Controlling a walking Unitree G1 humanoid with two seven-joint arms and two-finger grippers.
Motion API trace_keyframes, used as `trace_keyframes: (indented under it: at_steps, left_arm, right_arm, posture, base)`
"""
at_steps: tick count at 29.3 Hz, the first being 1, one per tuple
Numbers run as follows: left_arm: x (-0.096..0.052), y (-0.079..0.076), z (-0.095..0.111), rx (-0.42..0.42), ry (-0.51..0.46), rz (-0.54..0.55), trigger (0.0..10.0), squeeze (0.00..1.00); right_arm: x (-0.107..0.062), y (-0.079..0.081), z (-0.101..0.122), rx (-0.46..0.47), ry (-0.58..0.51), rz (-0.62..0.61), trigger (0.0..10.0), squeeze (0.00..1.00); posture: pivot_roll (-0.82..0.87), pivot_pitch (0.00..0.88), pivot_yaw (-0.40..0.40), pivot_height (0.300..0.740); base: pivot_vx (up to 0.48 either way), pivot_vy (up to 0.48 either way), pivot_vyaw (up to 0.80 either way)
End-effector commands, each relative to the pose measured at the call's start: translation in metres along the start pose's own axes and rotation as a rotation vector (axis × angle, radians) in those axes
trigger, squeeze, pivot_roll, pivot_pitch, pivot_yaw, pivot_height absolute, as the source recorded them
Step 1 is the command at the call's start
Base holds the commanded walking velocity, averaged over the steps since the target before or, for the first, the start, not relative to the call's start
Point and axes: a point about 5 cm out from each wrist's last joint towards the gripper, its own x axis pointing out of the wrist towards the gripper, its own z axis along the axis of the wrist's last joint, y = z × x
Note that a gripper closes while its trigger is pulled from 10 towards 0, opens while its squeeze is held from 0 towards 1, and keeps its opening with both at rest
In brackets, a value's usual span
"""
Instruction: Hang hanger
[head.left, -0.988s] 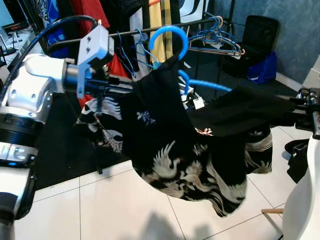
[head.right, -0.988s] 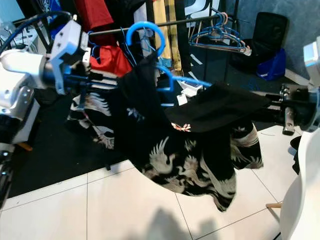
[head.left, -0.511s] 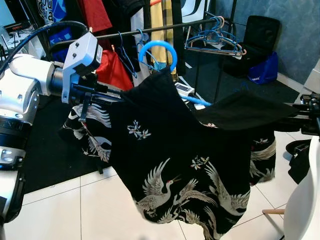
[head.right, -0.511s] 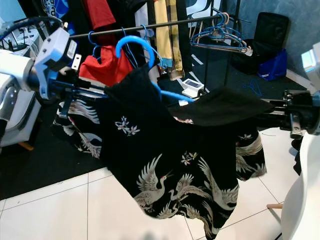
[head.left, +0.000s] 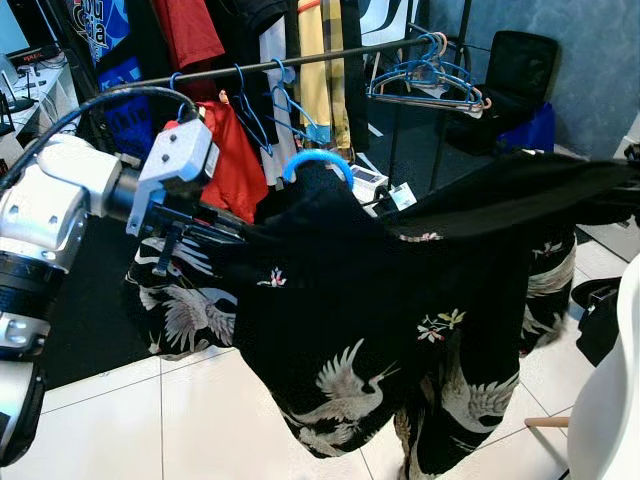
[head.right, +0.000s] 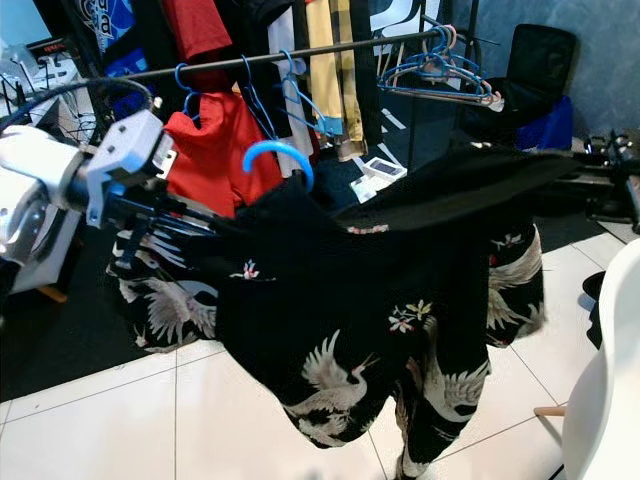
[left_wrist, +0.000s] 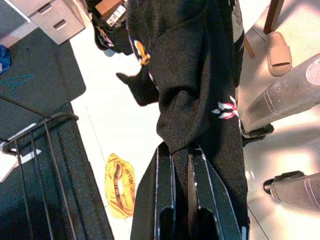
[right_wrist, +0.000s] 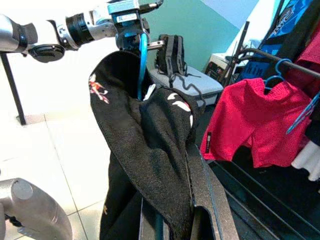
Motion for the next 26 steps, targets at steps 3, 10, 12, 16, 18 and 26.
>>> trace_keyframes:
  at_steps: [3,10,12,16,18,26]
  left_arm:
    - [0.007,-0.004,0.0,0.02,0.01,-0.049,8.4,0.0]
    - [-0.023,0.0,0.006,0.08,0.119,0.004,9.3,0.0]
    - [-0.027,-0.002,0.01,0.099,0.137,-0.008,9.5,0.0]
    - [-0.023,-0.008,0.015,0.12,0.139,-0.057,9.7,0.0]
    - [-0.016,-0.012,0.017,0.134,0.13,-0.095,9.7,0.0]
    - [-0.003,-0.018,0.022,0.187,0.13,-0.17,9.6,0.0]
  right_arm:
    - [0.007,-0.001,0.002,-0.005,-0.006,0.046,0.0,0.0]
    - [-0.015,-0.008,-0.02,0.07,0.073,-0.045,0.0,0.0]
    - [-0.016,-0.007,-0.024,0.092,0.07,-0.038,0.0,0.0]
    - [-0.012,-0.005,-0.025,0.11,0.051,-0.001,0.0,0.0]
    - [-0.007,-0.005,-0.025,0.116,0.05,0.027,0.0,0.0]
    - [0.007,-0.004,-0.031,0.147,0.085,0.101,0.0,0.0]
  posture:
    - [-0.02,0.009,0.067,0.74]
    - [-0.01,0.02,0.062,0.74]
    - [-0.01,0.019,0.064,0.74]
    - [-0.01,0.016,0.064,0.74]
    - [-0.01,0.015,0.062,0.74]
    - [-0.01,0.014,0.054,0.74]
  base:
    - [0.0,0.0,0.0]
    - [0.0,0.0,0.0]
    - [0.0,0.0,0.0]
    - [0.0,0.0,0.0]
    - [0.0,0.0,0.0]
    - [0.0,0.0,0.0]
